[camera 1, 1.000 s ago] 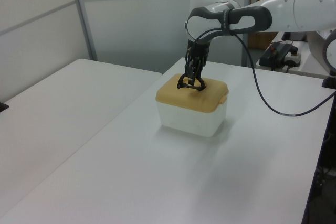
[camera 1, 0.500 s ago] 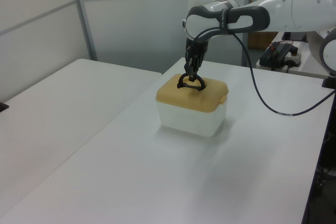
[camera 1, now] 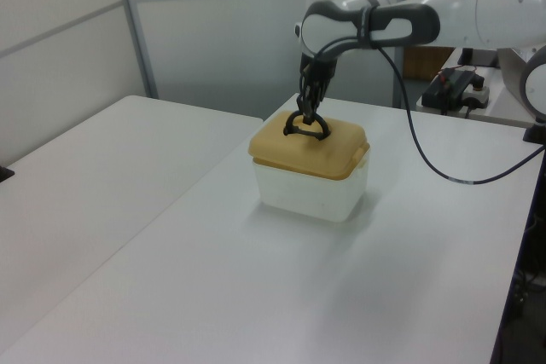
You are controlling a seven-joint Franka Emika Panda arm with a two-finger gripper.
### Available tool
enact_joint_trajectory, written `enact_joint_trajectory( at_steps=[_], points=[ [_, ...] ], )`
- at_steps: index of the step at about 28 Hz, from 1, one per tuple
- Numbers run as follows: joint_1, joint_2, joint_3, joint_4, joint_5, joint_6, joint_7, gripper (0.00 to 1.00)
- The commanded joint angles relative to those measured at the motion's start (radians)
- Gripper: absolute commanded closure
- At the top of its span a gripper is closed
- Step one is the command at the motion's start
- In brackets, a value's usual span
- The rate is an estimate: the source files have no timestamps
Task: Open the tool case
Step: 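Lift the tan lid up off the white case by its handle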
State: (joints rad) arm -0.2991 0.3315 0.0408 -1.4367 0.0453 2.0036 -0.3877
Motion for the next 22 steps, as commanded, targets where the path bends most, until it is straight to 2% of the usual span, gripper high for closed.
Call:
enact_joint_trajectory(
  at_steps=[1, 6, 7, 12, 19, 22],
  points=[
    [0.006, -0.032, 0.002, 0.053, 0.044, -0.072, -0.025, 1.0],
    [0.044, -0.06, 0.025, 0.047, 0.038, -0.089, -0.019, 1.0],
    [0.081, -0.065, 0.025, 0.042, 0.036, -0.094, 0.007, 1.0],
    [0.178, -0.063, 0.025, 0.024, 0.007, -0.095, 0.134, 1.0],
    [0.274, -0.063, 0.025, -0.033, -0.001, -0.106, 0.234, 1.0],
    [0.305, -0.063, 0.025, -0.077, -0.024, -0.105, 0.251, 1.0]
  ],
)
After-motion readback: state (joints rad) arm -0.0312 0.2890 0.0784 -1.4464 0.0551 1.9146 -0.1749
